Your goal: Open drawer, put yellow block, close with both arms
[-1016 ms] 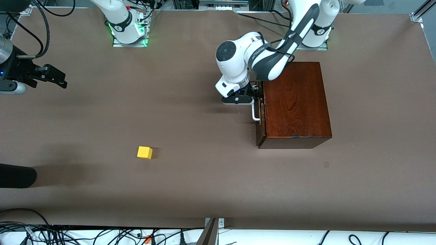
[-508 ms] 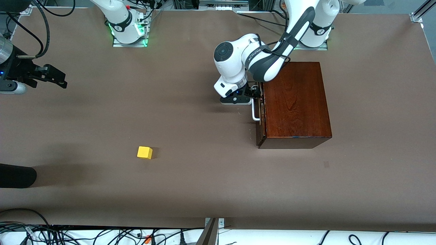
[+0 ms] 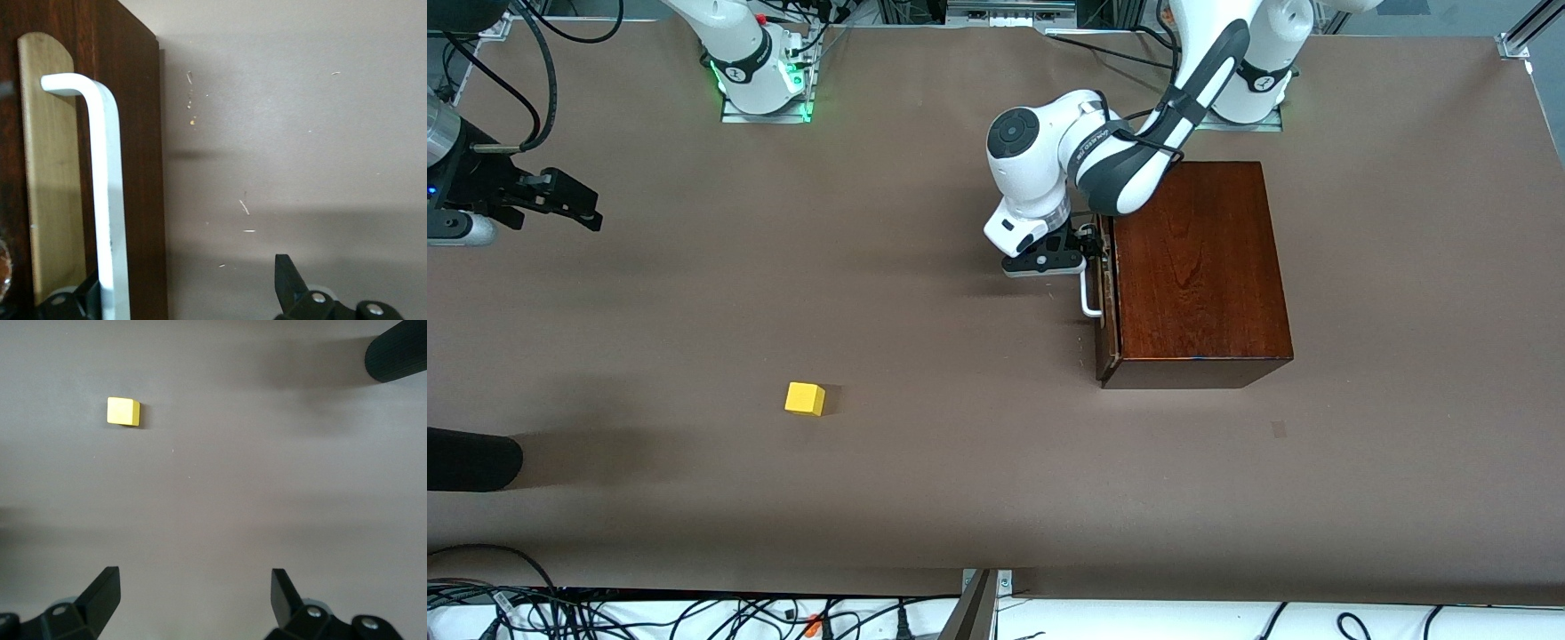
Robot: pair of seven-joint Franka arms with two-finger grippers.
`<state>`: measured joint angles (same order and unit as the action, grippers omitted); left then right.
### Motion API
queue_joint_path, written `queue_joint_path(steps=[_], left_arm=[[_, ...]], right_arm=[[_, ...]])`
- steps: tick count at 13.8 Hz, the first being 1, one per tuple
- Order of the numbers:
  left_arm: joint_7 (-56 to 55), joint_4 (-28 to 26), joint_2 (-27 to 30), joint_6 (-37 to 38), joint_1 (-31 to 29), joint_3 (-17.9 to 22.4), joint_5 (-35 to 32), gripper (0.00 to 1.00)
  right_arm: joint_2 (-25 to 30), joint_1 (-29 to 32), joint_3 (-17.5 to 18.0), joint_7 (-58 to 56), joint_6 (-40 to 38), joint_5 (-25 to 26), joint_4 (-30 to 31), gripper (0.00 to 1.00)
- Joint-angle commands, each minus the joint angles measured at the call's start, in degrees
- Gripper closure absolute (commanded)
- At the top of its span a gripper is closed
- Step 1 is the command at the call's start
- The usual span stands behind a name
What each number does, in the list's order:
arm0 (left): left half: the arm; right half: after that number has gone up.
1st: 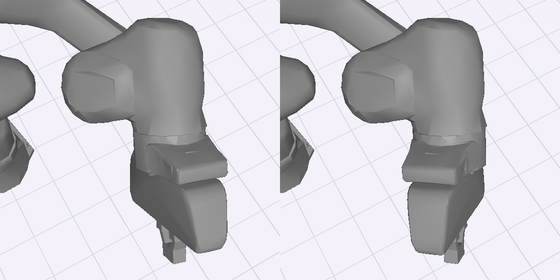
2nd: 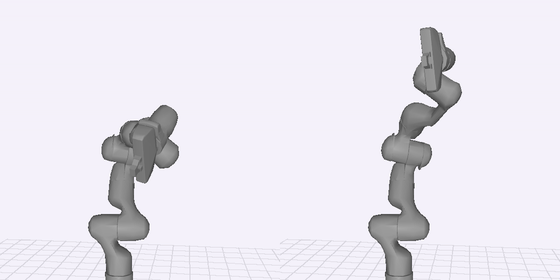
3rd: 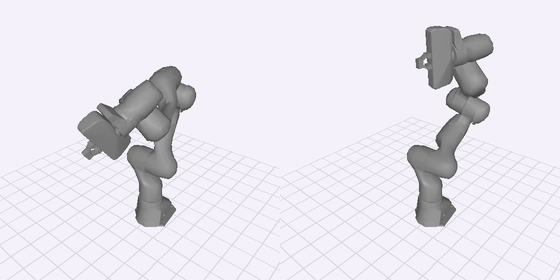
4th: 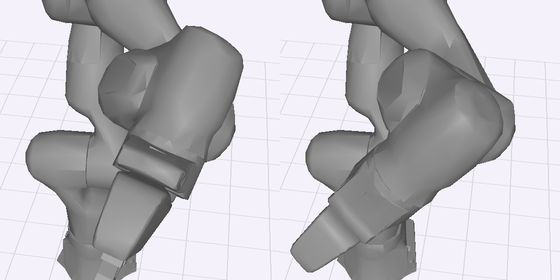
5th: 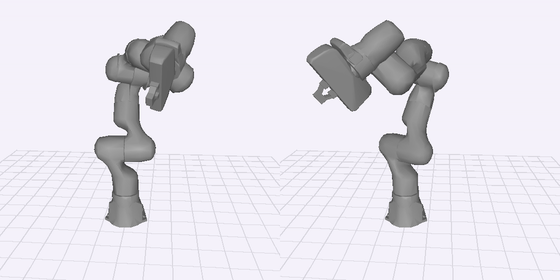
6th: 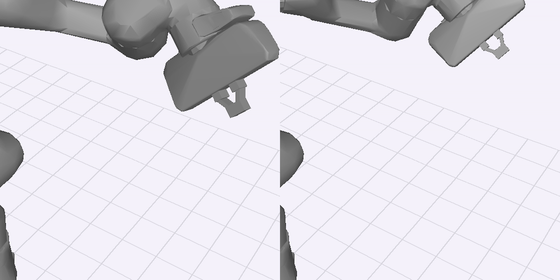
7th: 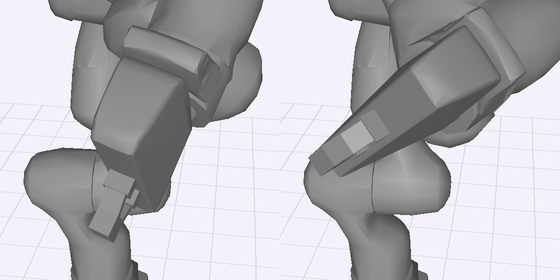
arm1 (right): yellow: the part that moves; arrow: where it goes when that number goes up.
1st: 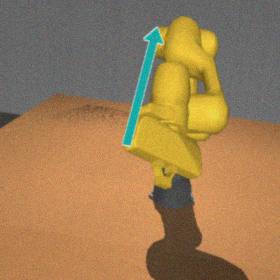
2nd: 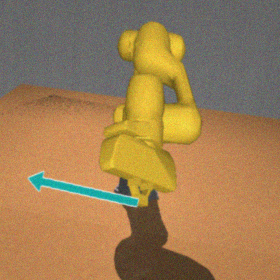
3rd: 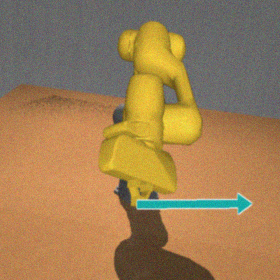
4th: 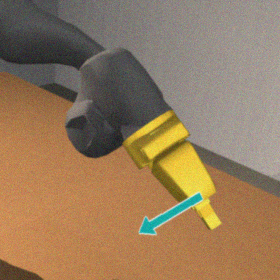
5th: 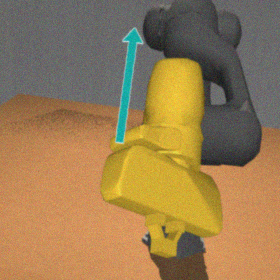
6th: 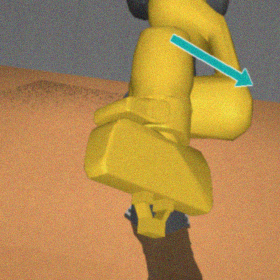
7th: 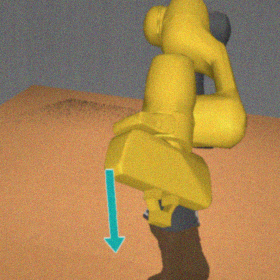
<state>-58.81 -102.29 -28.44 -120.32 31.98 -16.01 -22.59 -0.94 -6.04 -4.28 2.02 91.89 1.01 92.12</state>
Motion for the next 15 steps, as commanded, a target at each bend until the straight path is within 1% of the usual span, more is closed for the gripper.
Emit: queue_joint_path(steps=[1, 4, 8, 15], left_arm=[[-1.2, 2.0, -2.4, -5.3, 1.8, -0.2, -0.9, 0.0], [-1.2, 3.1, -3.2, -5.3, 2.8, -0.2, -0.9, 0.0], [-1.2, 7.2, -6.1, -5.2, 4.2, -0.2, -0.8, 0.0], [-2.1, 12.3, -9.3, -5.2, 6.9, -0.2, 0.3, 0.0]], right_arm=[[0.4, 0.0, 0.0, 0.5, 0.4, 0.0, 0.2, 0.0], [0.4, 0.0, 0.0, 0.5, 0.4, 0.0, 0.2, 0.0], [0.3, 0.0, 0.0, 0.5, 0.4, 0.0, 0.2, 0.0], [0.3, 0.1, 0.0, 0.5, 0.4, 0.0, 0.1, 0.0]])
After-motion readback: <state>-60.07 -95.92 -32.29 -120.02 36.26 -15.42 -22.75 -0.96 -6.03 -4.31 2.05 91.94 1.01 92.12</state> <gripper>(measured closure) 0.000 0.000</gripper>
